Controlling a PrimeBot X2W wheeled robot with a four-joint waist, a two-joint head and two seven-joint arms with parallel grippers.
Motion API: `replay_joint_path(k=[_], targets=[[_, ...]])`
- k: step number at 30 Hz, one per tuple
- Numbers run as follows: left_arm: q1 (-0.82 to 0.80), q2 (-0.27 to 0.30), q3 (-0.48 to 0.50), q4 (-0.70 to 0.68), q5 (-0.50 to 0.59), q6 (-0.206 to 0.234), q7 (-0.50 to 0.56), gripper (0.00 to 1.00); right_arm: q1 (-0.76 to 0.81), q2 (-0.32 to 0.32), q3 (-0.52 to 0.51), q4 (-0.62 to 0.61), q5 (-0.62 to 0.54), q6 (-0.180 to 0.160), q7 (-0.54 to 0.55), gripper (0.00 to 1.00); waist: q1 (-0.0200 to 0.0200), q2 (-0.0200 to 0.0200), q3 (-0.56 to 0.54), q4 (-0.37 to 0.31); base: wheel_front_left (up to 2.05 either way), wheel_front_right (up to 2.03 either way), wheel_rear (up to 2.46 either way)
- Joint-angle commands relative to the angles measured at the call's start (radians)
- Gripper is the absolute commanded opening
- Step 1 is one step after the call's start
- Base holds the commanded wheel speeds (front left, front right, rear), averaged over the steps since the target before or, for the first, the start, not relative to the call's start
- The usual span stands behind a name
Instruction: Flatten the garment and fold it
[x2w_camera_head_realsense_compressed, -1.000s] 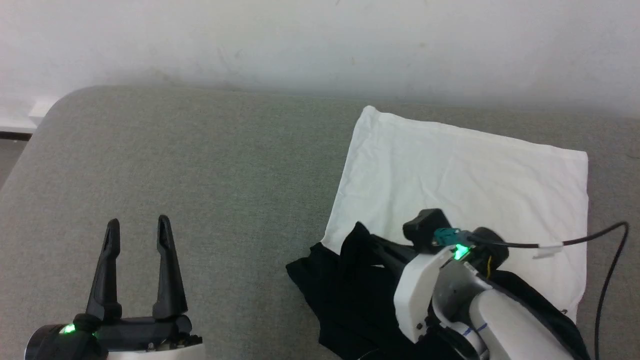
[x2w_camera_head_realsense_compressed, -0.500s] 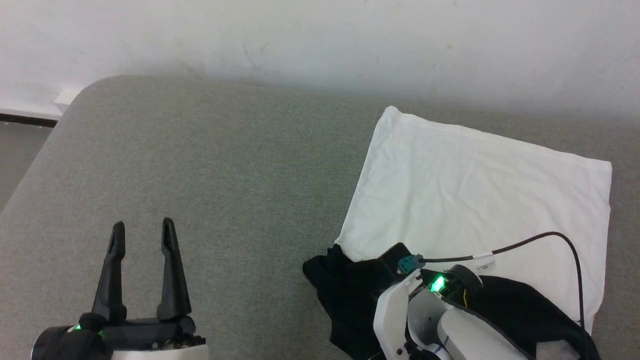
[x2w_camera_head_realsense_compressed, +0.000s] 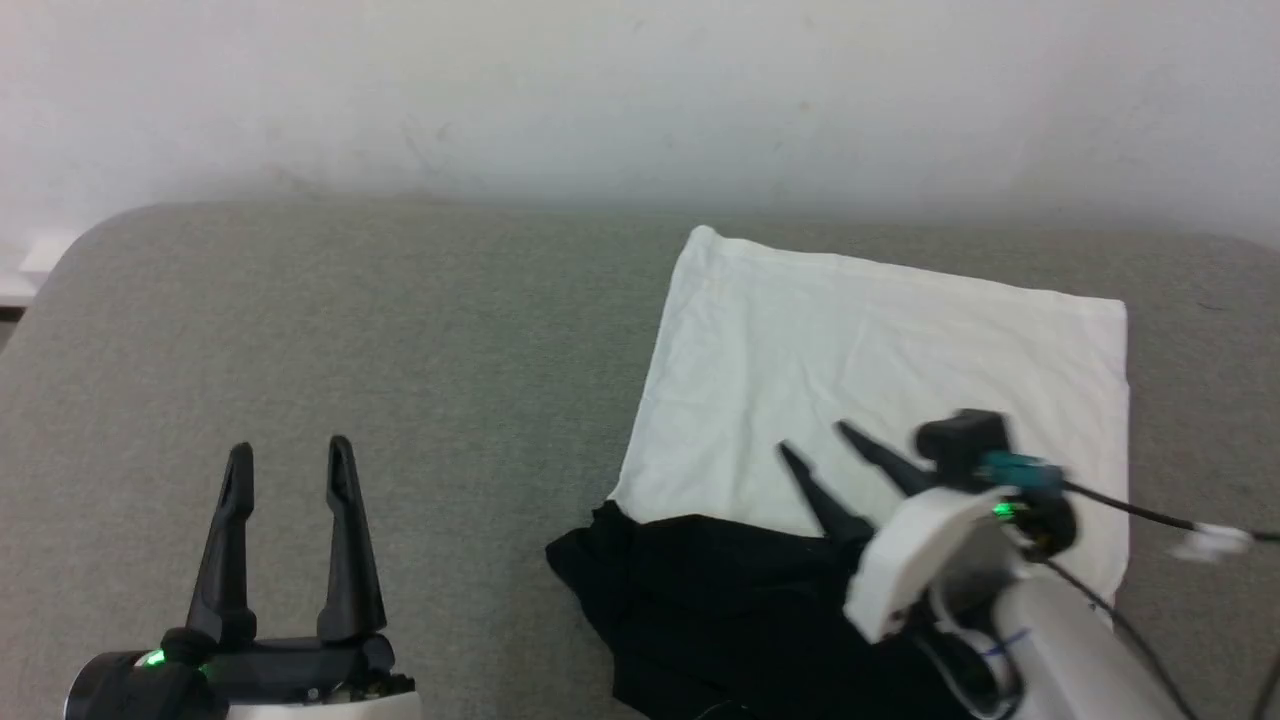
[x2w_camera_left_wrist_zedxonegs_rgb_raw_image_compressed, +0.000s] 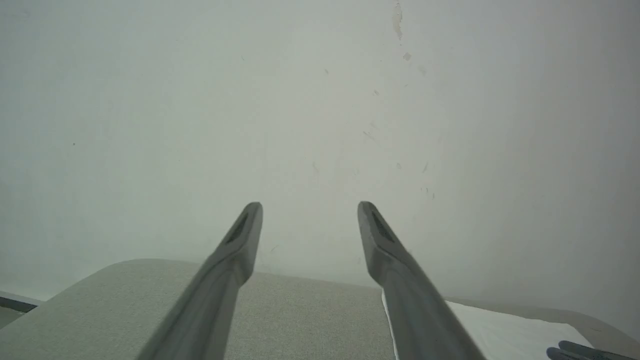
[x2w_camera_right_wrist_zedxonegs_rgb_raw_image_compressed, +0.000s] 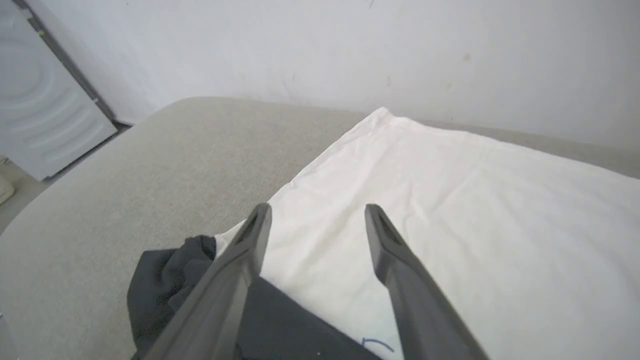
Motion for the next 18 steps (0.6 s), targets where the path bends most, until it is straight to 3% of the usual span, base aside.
replay_joint_path(k=[1,10,14,18], targets=[[0.004,-0.003,-0.003,-0.003,0.006,-0.008,-0.005,1.00,0.033,-0.002,-0.043,-0.035,-0.010,-0.001,-0.019,1.00,0.0000,0.0000,-0.010,-0.041,0.00,0.00,0.00],[-0.003,-0.004,-0.050,0.021,0.015,-0.024,-0.005,1.00,0.259,0.067,-0.512,-0.429,-0.159,-0.001,-0.110,1.00,0.0000,0.0000,-0.010,-0.125,0.00,0.00,0.00],[0.008,-0.004,-0.054,0.026,0.052,-0.029,-0.005,1.00,0.359,0.071,-0.627,-0.539,-0.143,-0.001,-0.155,1.00,0.0000,0.0000,-0.019,-0.147,0.00,0.00,0.00],[0.047,0.002,-0.062,0.044,0.094,-0.031,-0.005,1.00,0.445,0.071,-0.678,-0.570,-0.163,-0.001,-0.181,1.00,0.0000,0.0000,-0.023,-0.166,0.00,0.00,0.00]])
